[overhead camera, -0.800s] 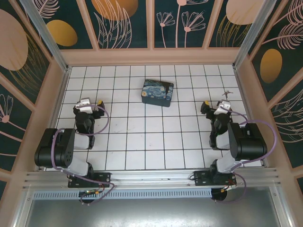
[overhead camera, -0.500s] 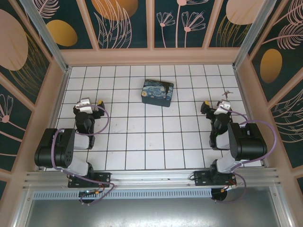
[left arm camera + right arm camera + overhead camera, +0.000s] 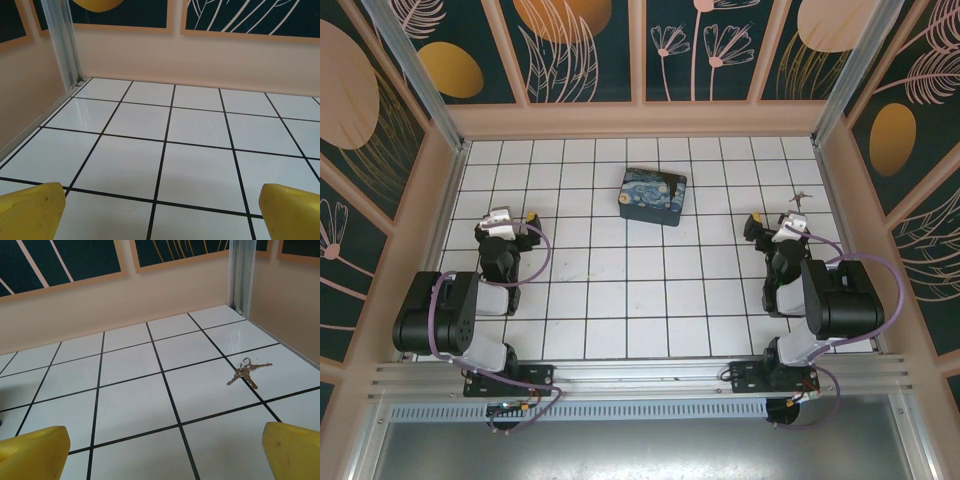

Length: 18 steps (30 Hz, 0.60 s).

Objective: Unlock a padlock with a key

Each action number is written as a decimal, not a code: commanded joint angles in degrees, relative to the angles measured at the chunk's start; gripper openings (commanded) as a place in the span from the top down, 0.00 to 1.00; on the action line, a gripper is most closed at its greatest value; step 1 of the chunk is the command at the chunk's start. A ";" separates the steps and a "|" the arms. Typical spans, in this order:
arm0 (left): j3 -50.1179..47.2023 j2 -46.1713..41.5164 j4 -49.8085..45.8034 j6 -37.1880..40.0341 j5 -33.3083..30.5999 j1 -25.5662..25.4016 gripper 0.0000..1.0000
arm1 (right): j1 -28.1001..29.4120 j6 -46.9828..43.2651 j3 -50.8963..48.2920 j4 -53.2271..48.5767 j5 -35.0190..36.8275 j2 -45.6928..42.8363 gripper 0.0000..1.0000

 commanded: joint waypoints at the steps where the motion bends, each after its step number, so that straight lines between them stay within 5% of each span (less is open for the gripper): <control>1: 0.48 -0.11 1.22 0.54 0.96 0.56 0.01 | 0.23 -0.70 0.70 1.58 1.45 0.16 0.01; 8: 1.09 0.10 0.44 -0.05 2.41 1.17 0.01 | 0.31 -1.47 2.07 -1.26 -0.55 -0.74 0.01; 10: 0.49 -0.83 1.45 -0.32 1.50 1.29 0.01 | 1.30 -0.70 4.96 -9.93 5.33 -5.18 0.01; 14: 15.25 -5.39 -28.18 -6.58 -12.38 1.26 0.01 | 0.82 9.09 19.89 -45.89 6.50 -12.27 0.03; 18: 31.57 -1.37 -53.27 -12.92 -9.09 1.26 0.01 | -1.08 15.56 25.69 -56.27 2.63 -12.11 0.05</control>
